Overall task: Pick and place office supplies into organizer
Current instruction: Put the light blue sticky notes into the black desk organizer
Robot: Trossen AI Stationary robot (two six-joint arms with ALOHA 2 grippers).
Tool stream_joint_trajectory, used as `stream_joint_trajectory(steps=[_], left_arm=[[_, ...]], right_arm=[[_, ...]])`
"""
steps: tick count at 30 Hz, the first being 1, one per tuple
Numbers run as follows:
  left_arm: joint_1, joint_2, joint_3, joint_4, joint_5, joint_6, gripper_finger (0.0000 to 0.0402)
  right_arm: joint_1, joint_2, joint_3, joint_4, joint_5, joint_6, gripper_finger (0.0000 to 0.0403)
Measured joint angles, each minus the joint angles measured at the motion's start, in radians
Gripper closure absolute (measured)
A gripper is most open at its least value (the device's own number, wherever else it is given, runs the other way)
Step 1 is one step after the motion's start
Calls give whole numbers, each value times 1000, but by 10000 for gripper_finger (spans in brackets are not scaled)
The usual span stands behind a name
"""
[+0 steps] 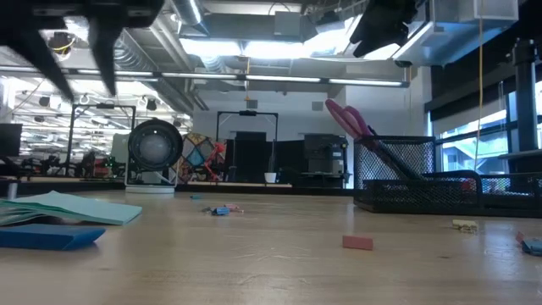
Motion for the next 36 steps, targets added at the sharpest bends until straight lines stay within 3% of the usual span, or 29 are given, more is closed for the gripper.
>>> stream_joint_trajectory(steps=[9,15,27,36], left_arm=[[-138,58,-19,31,-141,-151,258],[-210,58,-114,75,-144,-274,258],[-266,58,-199,96,-180,-286,258],[-299,28,-200,105,-394,-243,258]], right_arm=[[-1,0,0,25,17,-2,169],[-1,0,-1,49,52,26,169],[-1,0,-1,65,52,114,169],[-1,0,-1,72,52,131,169]])
